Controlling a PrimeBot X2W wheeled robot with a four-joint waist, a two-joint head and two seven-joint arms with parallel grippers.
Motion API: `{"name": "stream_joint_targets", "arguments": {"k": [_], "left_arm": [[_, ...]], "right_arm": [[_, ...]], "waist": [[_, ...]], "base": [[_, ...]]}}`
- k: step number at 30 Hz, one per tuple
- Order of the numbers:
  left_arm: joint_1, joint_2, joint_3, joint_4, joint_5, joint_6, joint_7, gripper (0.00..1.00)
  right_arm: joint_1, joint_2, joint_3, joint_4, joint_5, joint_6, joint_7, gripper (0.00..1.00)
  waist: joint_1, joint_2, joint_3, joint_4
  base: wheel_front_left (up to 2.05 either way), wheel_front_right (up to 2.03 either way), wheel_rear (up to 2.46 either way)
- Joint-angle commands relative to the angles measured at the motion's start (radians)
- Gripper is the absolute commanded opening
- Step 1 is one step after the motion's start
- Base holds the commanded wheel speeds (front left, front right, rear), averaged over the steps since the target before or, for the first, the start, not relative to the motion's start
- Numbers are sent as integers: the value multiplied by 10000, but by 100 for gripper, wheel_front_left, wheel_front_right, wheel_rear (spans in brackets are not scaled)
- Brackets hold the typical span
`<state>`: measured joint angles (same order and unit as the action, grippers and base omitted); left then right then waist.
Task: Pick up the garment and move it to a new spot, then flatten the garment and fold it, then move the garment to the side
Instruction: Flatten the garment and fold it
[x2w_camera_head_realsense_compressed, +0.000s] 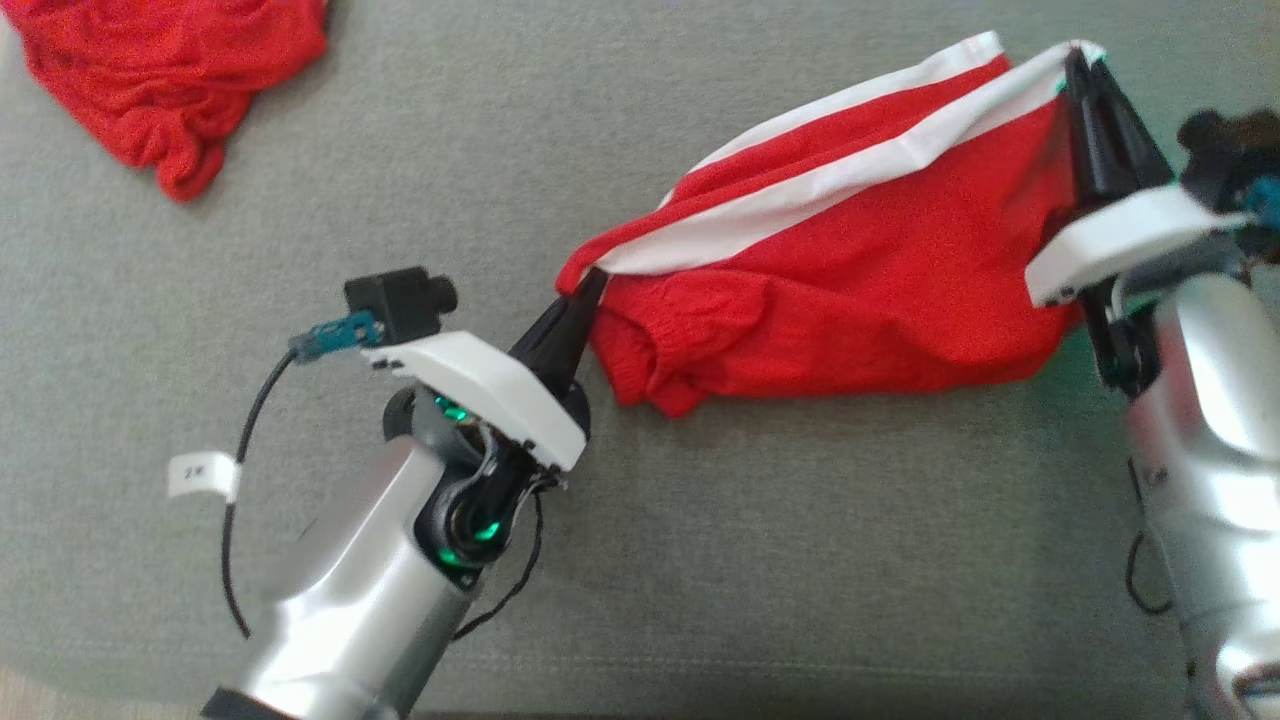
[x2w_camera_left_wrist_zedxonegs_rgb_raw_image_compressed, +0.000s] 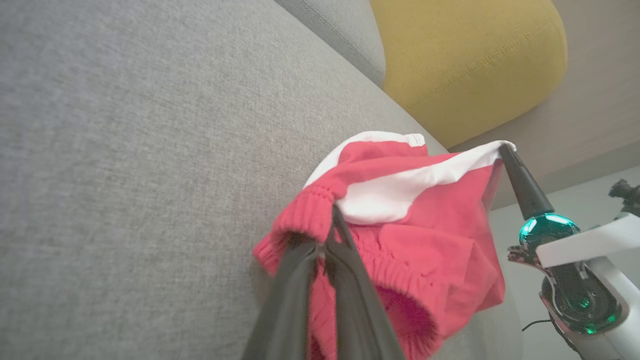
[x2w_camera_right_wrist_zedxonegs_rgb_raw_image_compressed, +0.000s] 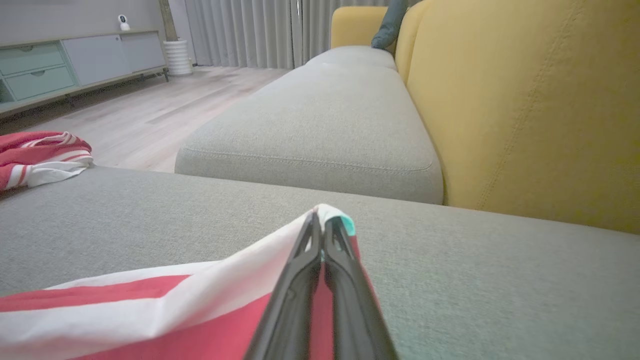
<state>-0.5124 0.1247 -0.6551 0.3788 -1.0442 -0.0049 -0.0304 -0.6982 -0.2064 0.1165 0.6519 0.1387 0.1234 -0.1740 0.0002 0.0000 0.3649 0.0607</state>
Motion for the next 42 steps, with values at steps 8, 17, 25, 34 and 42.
{"name": "stream_joint_targets", "arguments": {"k": [8,17,25,34,42], "left_arm": [[-902,-194,216,290,53,-267,-187,0],[-1030,-364,68,592,56,-385,-324,0],[-848,-125,-149,375,685,-369,-1029,100],[279,855,57,-937,2087,409,-2176,100],[1435,1331,301,-1882,2649,1000,-2280,100]], "right_arm": [[-1847,-197,470,1927,-271,73,-234,0],[-2781,-168,690,3621,-417,73,-412,0],[-3071,-57,1072,4656,-149,73,-549,100],[-2959,-217,1955,4903,776,73,-594,100],[-2318,-745,3259,4487,2185,73,62,100]], "waist": [[-2,0,370,481],[-2,0,423,662],[-2,0,148,632],[-2,0,-607,432],[-2,0,-1225,237]], "base": [[0,0,0],[0,0,0],[0,0,0],[0,0,0],[0,0,0]]}}
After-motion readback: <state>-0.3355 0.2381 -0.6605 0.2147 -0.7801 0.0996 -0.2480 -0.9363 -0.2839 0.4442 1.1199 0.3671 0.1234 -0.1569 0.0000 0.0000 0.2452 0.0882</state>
